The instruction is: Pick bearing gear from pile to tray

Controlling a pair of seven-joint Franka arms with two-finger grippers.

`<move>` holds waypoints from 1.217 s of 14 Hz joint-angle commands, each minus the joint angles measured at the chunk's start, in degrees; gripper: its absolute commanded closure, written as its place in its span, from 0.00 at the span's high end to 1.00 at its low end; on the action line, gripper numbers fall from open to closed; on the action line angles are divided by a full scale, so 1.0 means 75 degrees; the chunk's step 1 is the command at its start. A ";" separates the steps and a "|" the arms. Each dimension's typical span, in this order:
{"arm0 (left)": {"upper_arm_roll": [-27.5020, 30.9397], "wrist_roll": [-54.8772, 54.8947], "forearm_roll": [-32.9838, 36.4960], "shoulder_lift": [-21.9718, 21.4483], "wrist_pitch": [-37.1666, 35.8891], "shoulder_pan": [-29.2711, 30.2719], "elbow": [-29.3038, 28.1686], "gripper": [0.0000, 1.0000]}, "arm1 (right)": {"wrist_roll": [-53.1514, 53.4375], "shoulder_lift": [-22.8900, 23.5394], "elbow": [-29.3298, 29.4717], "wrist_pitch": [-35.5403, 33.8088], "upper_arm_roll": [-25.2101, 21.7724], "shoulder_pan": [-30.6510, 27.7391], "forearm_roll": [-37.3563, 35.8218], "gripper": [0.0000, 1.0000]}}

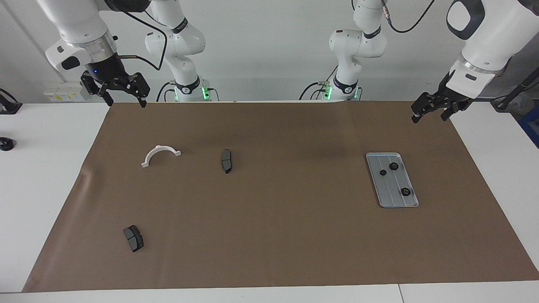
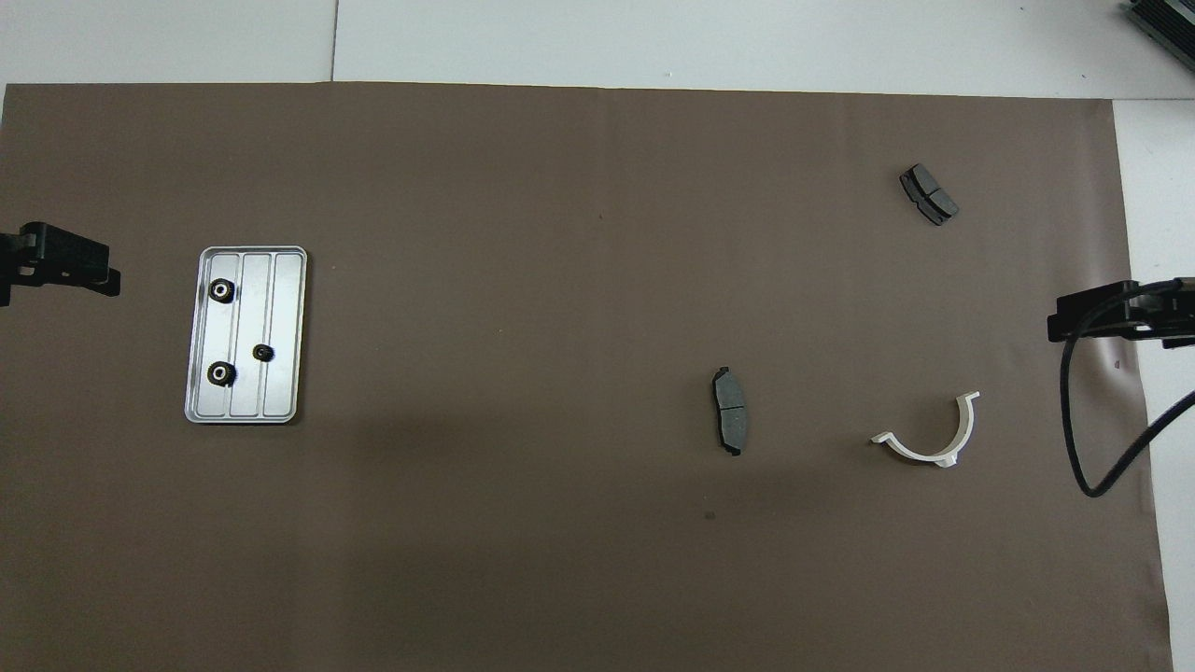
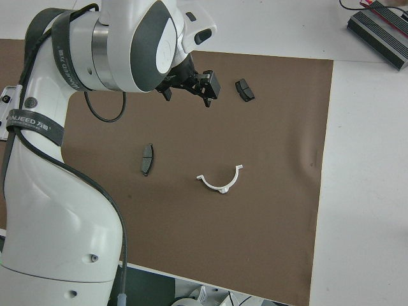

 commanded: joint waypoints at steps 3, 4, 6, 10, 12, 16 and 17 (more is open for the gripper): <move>-0.0138 0.0394 0.0122 -0.0166 -0.0138 0.0234 -0.0076 1.00 | -0.0118 -0.0122 -0.0051 -0.0007 -0.0008 -0.0030 0.0135 1.00; -0.0441 0.0382 0.0122 -0.0166 -0.0196 0.0526 -0.0064 1.00 | -0.0129 -0.0122 -0.0062 -0.0019 -0.0008 -0.0041 0.0135 1.00; -0.1062 0.0371 0.0168 -0.0236 -0.0313 0.1135 -0.0040 1.00 | -0.0129 -0.0122 -0.0063 -0.0007 -0.0008 -0.0077 0.0135 1.00; -0.1861 0.0371 0.0192 -0.0516 -0.0477 0.1759 -0.0075 1.00 | -0.0118 -0.0133 -0.0063 -0.0007 -0.0008 -0.0065 0.0135 1.00; -0.1885 0.0359 0.0204 -0.0657 -0.0478 0.1760 -0.0157 1.00 | -0.0129 -0.0133 -0.0063 -0.0019 -0.0008 -0.0077 0.0135 1.00; -0.1943 0.0371 0.0321 -0.0926 -0.0501 0.1865 -0.0635 1.00 | -0.0129 -0.0133 -0.0063 -0.0019 -0.0008 -0.0018 0.0135 1.00; -0.1990 0.0371 0.0321 -0.0985 -0.0397 0.1877 -0.0766 1.00 | -0.0129 -0.0133 -0.0063 -0.0019 -0.0008 -0.0018 0.0135 1.00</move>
